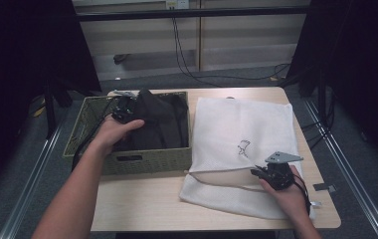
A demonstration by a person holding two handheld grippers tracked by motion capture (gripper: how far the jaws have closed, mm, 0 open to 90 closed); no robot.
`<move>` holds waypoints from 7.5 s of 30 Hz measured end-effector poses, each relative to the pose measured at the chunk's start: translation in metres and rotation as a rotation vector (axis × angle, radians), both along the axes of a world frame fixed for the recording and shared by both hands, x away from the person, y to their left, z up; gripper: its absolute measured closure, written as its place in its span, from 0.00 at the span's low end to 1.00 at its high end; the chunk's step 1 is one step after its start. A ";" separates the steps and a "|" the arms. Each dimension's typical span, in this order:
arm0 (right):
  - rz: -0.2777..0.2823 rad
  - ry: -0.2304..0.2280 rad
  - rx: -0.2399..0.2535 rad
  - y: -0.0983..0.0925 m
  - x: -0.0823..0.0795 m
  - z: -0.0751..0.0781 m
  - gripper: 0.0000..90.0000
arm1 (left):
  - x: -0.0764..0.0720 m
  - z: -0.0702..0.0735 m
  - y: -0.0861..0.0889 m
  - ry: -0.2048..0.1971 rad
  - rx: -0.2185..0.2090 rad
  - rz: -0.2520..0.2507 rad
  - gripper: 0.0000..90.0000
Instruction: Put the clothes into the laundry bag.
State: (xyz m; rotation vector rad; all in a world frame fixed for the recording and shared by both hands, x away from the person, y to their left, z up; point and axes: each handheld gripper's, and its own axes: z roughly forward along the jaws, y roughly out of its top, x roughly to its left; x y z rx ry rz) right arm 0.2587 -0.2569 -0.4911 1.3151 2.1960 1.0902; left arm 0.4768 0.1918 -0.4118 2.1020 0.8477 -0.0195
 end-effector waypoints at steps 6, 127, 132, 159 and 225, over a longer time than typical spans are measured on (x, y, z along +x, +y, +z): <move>-0.010 0.001 0.006 0.000 0.000 -0.001 0.95 | 0.013 -0.023 -0.025 0.114 0.209 0.050 0.00; 0.066 0.009 -0.013 0.015 0.003 -0.007 0.89 | 0.026 -0.050 -0.029 0.180 0.620 0.082 0.70; 0.064 0.013 -0.008 0.014 0.001 -0.007 0.89 | 0.026 -0.047 -0.027 0.179 0.607 0.068 0.79; 0.070 -0.002 0.025 0.013 0.004 -0.003 0.99 | -0.031 0.052 0.067 -0.202 -0.052 0.336 0.81; 0.061 -0.032 0.104 0.023 0.008 0.006 1.00 | -0.238 -0.080 0.000 0.079 -0.286 -0.069 0.66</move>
